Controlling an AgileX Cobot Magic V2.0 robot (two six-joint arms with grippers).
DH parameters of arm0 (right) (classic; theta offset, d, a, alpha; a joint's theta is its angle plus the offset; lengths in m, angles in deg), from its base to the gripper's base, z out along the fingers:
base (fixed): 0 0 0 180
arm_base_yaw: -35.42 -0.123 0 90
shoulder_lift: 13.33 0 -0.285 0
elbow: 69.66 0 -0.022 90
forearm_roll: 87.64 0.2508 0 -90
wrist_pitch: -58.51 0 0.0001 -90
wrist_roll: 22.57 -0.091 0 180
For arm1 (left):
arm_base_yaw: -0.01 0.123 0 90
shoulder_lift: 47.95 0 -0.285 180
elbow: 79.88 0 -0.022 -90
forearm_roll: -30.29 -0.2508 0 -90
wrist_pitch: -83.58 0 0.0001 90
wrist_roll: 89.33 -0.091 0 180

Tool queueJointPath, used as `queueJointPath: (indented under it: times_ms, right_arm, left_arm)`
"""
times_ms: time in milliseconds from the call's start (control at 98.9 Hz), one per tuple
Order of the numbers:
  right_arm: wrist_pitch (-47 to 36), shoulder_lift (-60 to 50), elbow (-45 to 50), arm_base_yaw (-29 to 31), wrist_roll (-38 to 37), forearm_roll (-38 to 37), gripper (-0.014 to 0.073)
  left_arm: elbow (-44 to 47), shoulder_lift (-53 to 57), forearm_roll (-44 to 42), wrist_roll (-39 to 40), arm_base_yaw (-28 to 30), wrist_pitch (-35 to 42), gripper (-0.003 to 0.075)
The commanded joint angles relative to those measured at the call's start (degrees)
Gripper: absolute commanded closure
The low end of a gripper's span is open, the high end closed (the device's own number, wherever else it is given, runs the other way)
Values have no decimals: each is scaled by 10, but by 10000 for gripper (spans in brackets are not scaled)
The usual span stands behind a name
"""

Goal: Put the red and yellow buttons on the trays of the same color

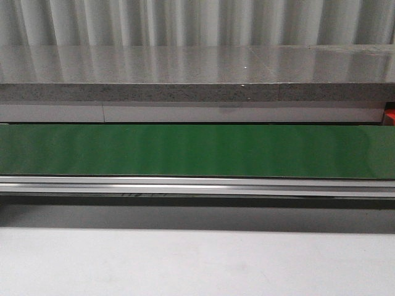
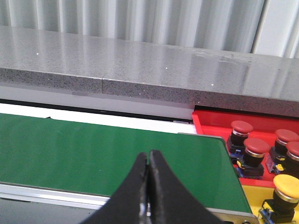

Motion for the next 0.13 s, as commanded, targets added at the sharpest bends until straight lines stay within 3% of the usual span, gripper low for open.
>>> queueJointPath:
  times_ms: [0, 121]
  right_arm:
    - [-44, -7, -4, 1, 2, -5, 662]
    - [-44, -7, -4, 1, 2, -5, 662]
  left_arm:
    - [4, 23, 0, 2, 2, 44, 726]
    - [4, 23, 0, 2, 2, 44, 726]
